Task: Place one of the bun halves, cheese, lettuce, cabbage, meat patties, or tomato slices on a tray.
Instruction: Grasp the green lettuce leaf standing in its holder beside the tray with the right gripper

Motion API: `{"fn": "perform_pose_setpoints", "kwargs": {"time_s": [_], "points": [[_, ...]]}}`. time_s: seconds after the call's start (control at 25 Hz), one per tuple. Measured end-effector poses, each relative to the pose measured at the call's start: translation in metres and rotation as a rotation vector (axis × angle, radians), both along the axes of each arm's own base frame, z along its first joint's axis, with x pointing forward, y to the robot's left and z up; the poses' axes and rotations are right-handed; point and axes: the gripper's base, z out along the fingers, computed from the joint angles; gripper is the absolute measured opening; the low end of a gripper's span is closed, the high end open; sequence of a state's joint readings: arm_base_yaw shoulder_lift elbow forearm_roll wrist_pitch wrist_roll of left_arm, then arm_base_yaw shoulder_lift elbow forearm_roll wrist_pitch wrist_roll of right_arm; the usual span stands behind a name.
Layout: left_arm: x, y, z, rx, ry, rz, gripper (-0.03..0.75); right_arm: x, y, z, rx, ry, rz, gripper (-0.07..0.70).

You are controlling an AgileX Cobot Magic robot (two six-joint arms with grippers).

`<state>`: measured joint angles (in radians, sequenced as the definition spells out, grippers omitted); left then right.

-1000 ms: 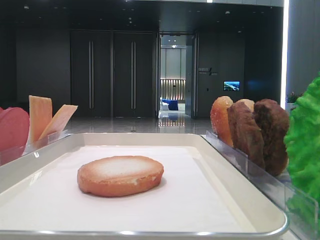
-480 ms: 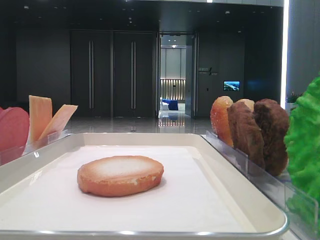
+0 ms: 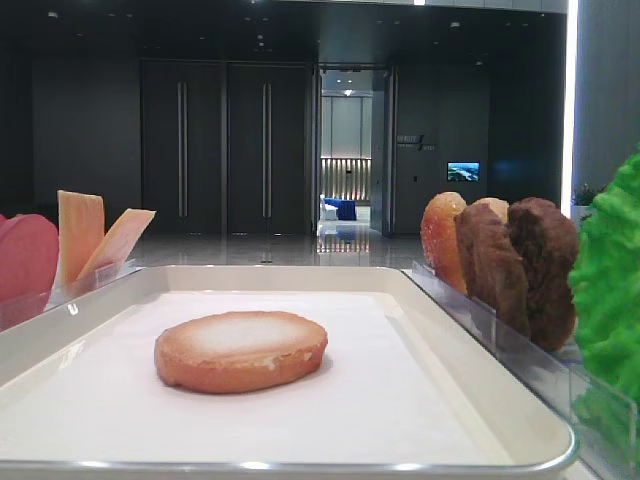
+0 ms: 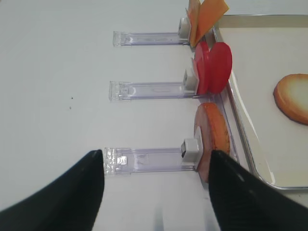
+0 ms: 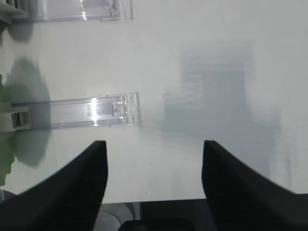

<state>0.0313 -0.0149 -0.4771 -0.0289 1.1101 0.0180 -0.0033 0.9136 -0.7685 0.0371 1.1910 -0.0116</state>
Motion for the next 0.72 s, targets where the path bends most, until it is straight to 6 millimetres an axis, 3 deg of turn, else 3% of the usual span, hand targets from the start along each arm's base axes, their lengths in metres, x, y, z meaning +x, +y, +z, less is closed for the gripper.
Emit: {"fn": "perform_pose_setpoints", "kwargs": {"time_s": [0.44,0.72], "points": [[0.0,0.0,0.0,0.0,0.0,0.0,0.517,0.002,0.012,-0.001,0.09,0.048,-0.019,0.412],[0.0,0.0,0.0,0.0,0.0,0.0,0.517,-0.009,0.059,-0.003,0.105,0.092,0.053,0.406]]}}
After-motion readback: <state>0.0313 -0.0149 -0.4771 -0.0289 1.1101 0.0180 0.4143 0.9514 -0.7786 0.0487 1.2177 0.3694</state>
